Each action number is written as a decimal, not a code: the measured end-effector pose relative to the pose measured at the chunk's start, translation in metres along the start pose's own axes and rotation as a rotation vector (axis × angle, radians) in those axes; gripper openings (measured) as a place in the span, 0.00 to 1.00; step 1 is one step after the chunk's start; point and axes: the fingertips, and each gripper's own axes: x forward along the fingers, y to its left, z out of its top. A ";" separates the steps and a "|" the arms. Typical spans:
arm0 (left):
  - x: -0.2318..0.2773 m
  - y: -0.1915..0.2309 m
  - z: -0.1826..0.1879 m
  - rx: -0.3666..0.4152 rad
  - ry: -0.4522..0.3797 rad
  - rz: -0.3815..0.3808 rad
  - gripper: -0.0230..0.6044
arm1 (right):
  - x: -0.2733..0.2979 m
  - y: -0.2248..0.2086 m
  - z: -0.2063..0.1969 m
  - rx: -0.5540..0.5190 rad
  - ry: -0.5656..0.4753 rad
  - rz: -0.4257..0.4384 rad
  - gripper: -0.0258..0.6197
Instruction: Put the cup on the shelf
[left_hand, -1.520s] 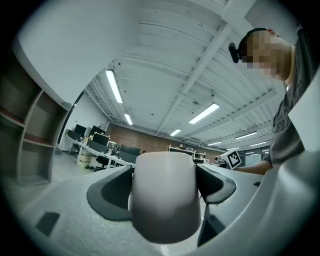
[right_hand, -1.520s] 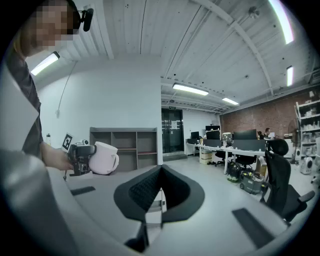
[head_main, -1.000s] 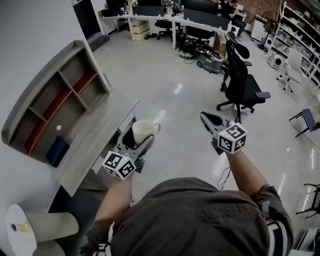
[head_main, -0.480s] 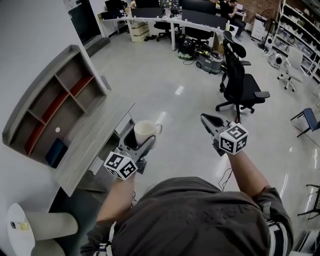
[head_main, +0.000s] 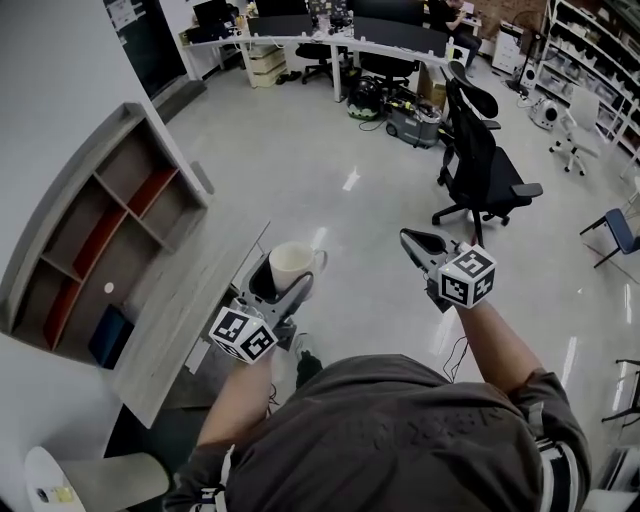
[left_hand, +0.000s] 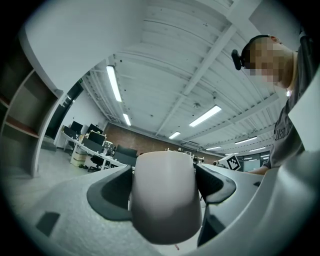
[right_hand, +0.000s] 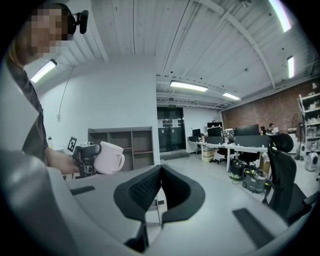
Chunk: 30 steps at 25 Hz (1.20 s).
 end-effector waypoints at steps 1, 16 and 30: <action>0.004 0.016 0.002 -0.004 -0.004 -0.008 0.66 | 0.016 -0.003 0.002 -0.004 0.000 -0.003 0.03; 0.063 0.291 0.094 0.032 -0.015 -0.125 0.66 | 0.307 -0.050 0.082 -0.008 -0.045 -0.035 0.03; 0.101 0.402 0.099 -0.006 -0.019 -0.064 0.66 | 0.415 -0.101 0.080 0.019 0.011 0.011 0.03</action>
